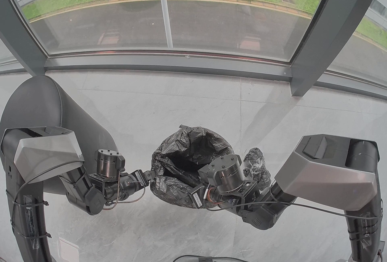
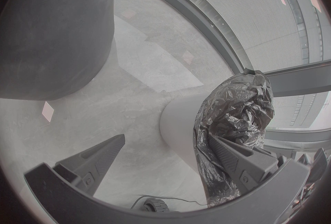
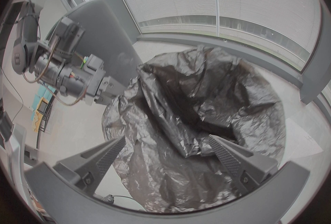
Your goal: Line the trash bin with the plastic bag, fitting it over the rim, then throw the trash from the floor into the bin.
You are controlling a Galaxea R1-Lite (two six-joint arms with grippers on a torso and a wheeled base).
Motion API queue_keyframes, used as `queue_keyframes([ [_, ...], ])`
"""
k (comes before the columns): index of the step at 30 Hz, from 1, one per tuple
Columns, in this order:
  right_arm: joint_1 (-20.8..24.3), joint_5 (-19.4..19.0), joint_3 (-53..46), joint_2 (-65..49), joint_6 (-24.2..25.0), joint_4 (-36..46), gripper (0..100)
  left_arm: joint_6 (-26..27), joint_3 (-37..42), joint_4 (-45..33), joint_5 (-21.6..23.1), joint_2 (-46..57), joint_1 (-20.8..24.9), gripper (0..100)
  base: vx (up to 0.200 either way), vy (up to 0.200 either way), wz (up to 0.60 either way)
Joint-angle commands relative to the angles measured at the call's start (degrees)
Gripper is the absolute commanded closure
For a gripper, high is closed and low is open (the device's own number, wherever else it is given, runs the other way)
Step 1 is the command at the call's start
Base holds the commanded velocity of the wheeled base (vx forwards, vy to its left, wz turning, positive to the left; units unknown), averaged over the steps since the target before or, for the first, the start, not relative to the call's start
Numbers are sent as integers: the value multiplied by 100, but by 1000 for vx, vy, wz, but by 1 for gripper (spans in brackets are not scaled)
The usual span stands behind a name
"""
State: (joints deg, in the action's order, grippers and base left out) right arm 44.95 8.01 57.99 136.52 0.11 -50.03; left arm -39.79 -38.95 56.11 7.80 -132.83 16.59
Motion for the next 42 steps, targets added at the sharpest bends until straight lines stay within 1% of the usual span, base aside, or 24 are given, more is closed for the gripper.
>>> queue_keyframes([
  [1,32,8,63,314,-11,2,0,-2,-43,110,2,-112,37,0,0,0,0],
  [8,-21,16,380,674,-20,20,0,-11,1,146,2,-41,55,0,0,0,0],
  [20,-100,25,450,648,-11,11,0,-11,80,163,-16,29,55,0,0,0,0],
  [31,-197,16,670,902,-11,11,0,-73,485,172,2,688,55,0,0,0,0],
  [36,-293,43,705,894,-11,2,0,-117,661,172,2,1092,55,0,0,0,0],
  [42,-311,69,705,709,-11,2,0,-161,678,172,2,1268,64,0,0,0,0],
])
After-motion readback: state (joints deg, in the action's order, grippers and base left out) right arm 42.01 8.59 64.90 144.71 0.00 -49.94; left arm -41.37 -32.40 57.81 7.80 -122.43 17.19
